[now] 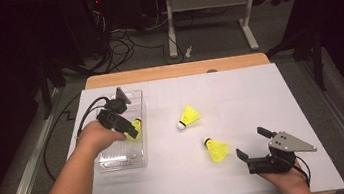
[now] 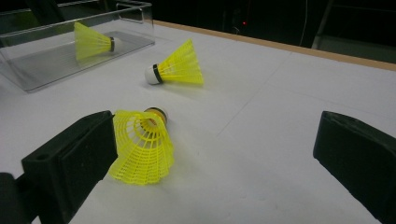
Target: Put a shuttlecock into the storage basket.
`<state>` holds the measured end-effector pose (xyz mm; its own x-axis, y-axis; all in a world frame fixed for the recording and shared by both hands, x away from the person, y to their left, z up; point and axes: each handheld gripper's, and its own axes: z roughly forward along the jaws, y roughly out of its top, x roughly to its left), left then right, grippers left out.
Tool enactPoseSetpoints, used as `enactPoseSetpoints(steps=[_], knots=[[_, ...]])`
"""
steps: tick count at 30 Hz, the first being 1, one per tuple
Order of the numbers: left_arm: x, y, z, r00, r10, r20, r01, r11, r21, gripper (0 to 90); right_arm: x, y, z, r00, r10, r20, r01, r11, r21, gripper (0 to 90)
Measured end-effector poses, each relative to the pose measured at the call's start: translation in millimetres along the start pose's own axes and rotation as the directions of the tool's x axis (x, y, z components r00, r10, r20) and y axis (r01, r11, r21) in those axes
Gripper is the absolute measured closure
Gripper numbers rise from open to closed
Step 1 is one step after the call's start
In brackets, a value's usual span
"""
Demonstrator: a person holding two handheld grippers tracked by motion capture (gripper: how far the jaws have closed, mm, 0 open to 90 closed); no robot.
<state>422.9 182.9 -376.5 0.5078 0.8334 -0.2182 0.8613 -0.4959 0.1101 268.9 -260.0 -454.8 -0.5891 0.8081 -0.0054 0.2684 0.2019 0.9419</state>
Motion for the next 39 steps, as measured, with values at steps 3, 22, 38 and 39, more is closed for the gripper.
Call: enactPoseSetpoints(steps=[3,22,38,39], knots=[[0.6,-3.4,0.2,1.0000,0.004,0.001,-0.004,0.9999,0.010,40.7,0.0,0.0,0.1,1.0000,0.000,0.000,0.000,1.000,0.000,0.4],[-0.7,-19.0,-2.9,0.9997,0.023,-0.003,-0.023,0.9984,0.051,23.3,1.2,0.2,-0.2,1.0000,-0.002,0.001,0.002,1.000,-0.001,0.4],[-9.7,-29.4,-10.4,0.9982,0.052,0.031,-0.054,0.9963,0.066,6.6,1.7,0.5,-1.0,1.0000,0.000,0.004,0.000,1.000,-0.003,0.4],[-10.7,-29.9,-10.6,0.9980,0.056,0.028,-0.058,0.9959,0.069,4.9,1.8,0.4,-1.0,1.0000,0.000,0.004,0.000,1.000,-0.003,0.4]])
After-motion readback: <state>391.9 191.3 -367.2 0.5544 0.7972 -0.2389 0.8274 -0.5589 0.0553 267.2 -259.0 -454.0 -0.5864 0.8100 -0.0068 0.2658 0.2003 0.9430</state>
